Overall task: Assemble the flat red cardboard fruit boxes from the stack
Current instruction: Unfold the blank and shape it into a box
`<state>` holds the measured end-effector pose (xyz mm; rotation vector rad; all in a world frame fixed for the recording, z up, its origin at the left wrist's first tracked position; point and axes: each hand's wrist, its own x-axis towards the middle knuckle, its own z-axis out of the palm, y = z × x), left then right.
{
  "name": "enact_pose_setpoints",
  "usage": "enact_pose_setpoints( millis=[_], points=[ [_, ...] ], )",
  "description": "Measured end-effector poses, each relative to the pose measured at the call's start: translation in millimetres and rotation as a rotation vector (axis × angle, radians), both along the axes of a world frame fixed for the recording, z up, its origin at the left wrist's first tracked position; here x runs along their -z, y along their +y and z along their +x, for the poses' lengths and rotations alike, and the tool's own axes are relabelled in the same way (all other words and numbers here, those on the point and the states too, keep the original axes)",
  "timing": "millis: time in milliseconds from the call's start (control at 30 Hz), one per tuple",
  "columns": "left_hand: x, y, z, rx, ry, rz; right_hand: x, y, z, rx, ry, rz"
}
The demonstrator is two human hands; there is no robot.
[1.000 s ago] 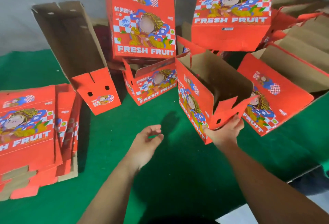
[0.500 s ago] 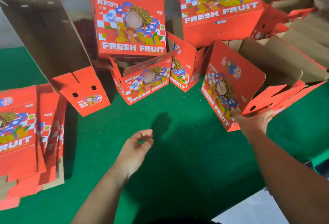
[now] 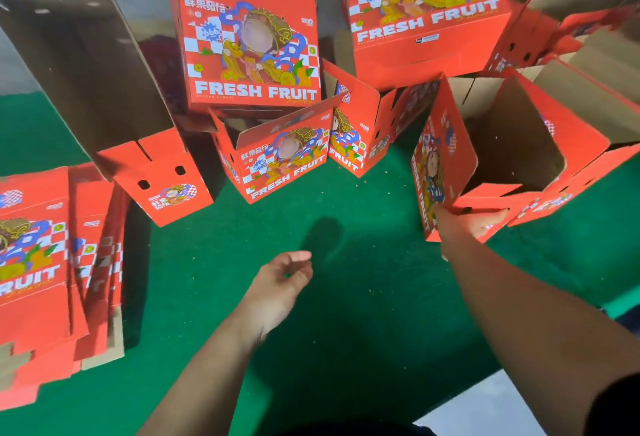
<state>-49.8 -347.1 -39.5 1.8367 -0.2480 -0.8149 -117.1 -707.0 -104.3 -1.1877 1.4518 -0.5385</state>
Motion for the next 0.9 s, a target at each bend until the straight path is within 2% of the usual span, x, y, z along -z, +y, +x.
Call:
enact_pose_setpoints(
  millis=[133, 233, 333, 400, 500, 600, 667, 767, 900],
  points=[
    [5, 1, -3, -0.045, 0.05, -0.04, -10, -5, -27, 0.039, -0.023, -0.05],
    [13, -4, -8, -0.052, 0.074, -0.036, -11, 12, -28, -0.08, 0.064, 0.059],
    [15, -11, -12, -0.041, 0.086, -0.038, -11, 55, -14, -0.051, 0.144, 0.085],
    [15, -15, -12, -0.072, 0.082, -0.061, -13, 111, 2, -0.004, 0.19, 0.051],
    [16, -14, -12, -0.227, 0.006, -0.114, -16, 212, 30, -0.312, 0.125, 0.0],
    [16, 9, -7, -0.513, 0.041, -0.213, -26, 286, 59, -0.685, -0.059, 0.006],
    [14, 39, -2, -0.698, 0.051, -0.26, -40, 324, 75, -0.875, -0.093, 0.005],
    [9, 88, 11, -0.855, 0.024, -0.324, -54, 371, 93, -1.024, -0.093, 0.021],
    [5, 149, 28, -0.958, -0.027, -0.337, -56, 428, 111, -1.145, -0.108, 0.111]
  ],
)
